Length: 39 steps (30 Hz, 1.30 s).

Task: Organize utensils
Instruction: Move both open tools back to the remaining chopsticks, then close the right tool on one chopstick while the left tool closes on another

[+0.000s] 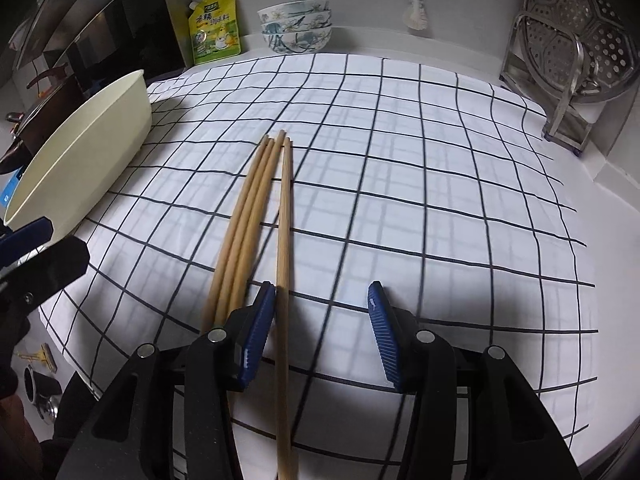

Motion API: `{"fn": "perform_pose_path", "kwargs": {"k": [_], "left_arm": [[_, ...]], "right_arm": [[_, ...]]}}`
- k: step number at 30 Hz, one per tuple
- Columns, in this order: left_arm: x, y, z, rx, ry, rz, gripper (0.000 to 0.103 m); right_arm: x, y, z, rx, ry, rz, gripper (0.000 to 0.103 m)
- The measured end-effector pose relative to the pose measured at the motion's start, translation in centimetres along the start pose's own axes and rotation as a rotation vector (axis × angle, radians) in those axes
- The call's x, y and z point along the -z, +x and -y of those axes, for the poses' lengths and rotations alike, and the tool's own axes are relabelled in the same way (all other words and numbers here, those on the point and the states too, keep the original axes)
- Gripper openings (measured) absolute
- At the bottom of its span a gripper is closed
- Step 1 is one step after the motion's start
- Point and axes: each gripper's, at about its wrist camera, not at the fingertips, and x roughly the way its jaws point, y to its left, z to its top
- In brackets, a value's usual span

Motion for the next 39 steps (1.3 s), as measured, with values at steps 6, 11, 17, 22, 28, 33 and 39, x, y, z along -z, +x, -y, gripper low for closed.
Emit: {"fn": "perform_pose_path", "kwargs": {"k": [6, 11, 17, 22, 28, 33, 39], "left_arm": [[0.4, 1.8, 1.6, 0.002, 0.024, -0.033, 0.085], [0.8, 3.5, 2.9, 0.006, 0.050, -0.070, 0.085], [1.1, 4.9, 3.8, -0.003, 0.058, -0.094, 0.085], [1.3, 5.6, 4.2, -0.019, 0.064, -0.111, 0.085], [1.4, 5.9, 4.2, -0.043, 0.074, -0.107, 0.087], [1.6, 6.1, 3.4, -0.067, 0.058, -0.122, 0.087], [1.3, 6.2, 1.9, -0.085, 0.014, -0.118, 0.086]], "right_arm": [[0.1, -0.3, 2.1, 0.007, 0.043, 0.004, 0.046], [0.2, -0.4, 2.8, 0.002, 0.057, 0.006, 0.046], [0.1, -0.9, 3.5, -0.025, 0.073, 0.016, 0.046], [0.1, -1.1, 4.0, -0.022, 0.092, 0.020, 0.046], [0.1, -1.4, 4.0, -0.028, 0.094, 0.030, 0.047], [0.1, -1.4, 3.7, -0.033, 0.084, 0.029, 0.047], [0.2, -0.9, 2.4, -0.021, 0.036, 0.011, 0.047]]}}
